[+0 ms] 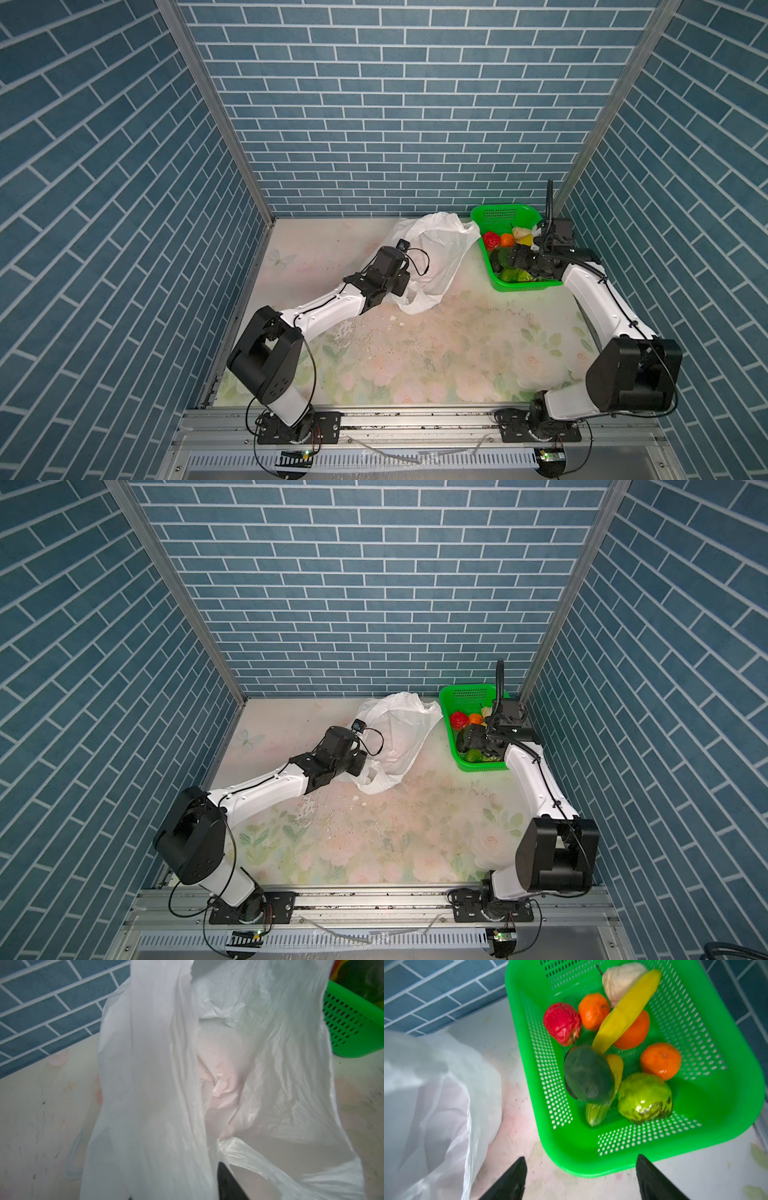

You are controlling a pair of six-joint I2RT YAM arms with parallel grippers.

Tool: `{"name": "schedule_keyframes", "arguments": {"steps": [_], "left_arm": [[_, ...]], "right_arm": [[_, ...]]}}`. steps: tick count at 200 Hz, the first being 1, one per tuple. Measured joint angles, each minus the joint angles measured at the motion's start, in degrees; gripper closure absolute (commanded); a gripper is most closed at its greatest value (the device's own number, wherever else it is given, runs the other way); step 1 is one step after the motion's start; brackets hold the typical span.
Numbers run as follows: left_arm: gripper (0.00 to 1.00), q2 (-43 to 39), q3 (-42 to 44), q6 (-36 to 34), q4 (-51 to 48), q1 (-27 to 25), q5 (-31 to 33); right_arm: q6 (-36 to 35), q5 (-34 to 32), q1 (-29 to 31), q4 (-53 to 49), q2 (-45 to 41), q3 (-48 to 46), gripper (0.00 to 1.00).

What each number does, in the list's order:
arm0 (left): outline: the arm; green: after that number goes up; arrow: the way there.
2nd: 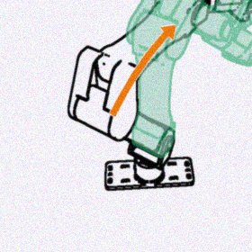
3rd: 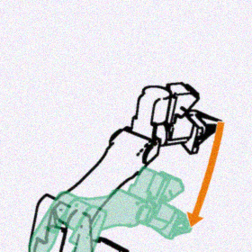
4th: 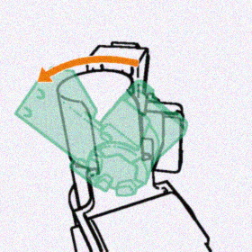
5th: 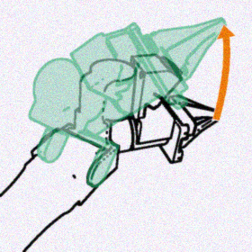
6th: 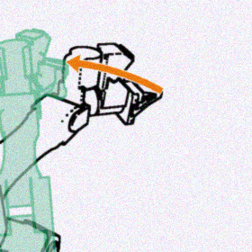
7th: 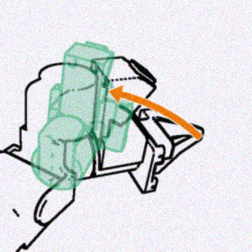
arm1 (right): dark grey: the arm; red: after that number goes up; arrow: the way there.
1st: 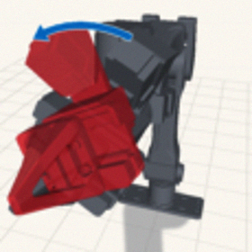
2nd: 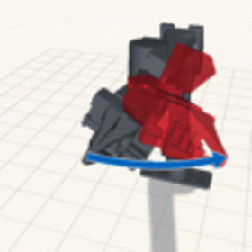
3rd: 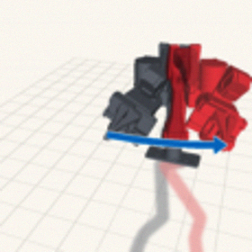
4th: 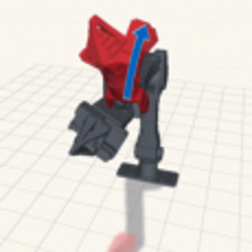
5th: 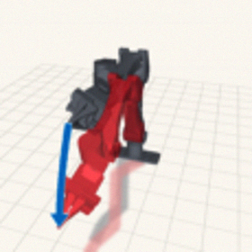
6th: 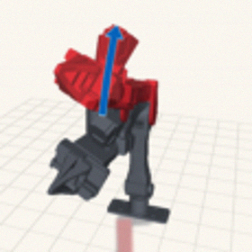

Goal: Untie the knot of the plastic bag and take out the fruit

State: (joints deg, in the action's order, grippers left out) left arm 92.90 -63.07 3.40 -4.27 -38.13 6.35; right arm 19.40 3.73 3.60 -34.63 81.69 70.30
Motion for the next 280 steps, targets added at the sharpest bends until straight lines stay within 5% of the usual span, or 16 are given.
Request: {"name": "schedule_keyframes", "arguments": {"steps": [33, 82, 129, 168, 223, 280], "left_arm": [[0.01, -3.5, 2.3, 0.5, 2.8, 0.0, -5.7], [0.00, -18.5, 13.0, 2.2, 4.9, -0.5, -9.5], [0.00, -34.0, 24.0, 3.0, 3.2, 0.0, 1.7], [0.00, -41.5, 31.2, 0.4, 5.8, 7.5, 11.3], [0.00, -36.7, 41.6, -7.1, 19.8, 18.6, 13.9], [0.00, -20.8, 47.8, -9.3, 43.0, 27.8, 9.9]], "right_arm": [[0.9, 0.4, 2.2, -0.6, -7.6, -7.0, 0.16], [1.2, 1.5, 3.1, 3.1, -16.8, -17.1, 0.12], [-2.8, -0.5, 3.2, 11.6, -18.2, -26.3, 0.02], [-7.6, -3.8, 2.0, 24.7, -15.5, -30.8, 0.02], [-13.9, -6.2, -1.2, 46.4, -7.3, -40.8, 0.02], [-16.1, -4.8, -4.7, 61.5, -1.8, -43.7, 0.01]]}}
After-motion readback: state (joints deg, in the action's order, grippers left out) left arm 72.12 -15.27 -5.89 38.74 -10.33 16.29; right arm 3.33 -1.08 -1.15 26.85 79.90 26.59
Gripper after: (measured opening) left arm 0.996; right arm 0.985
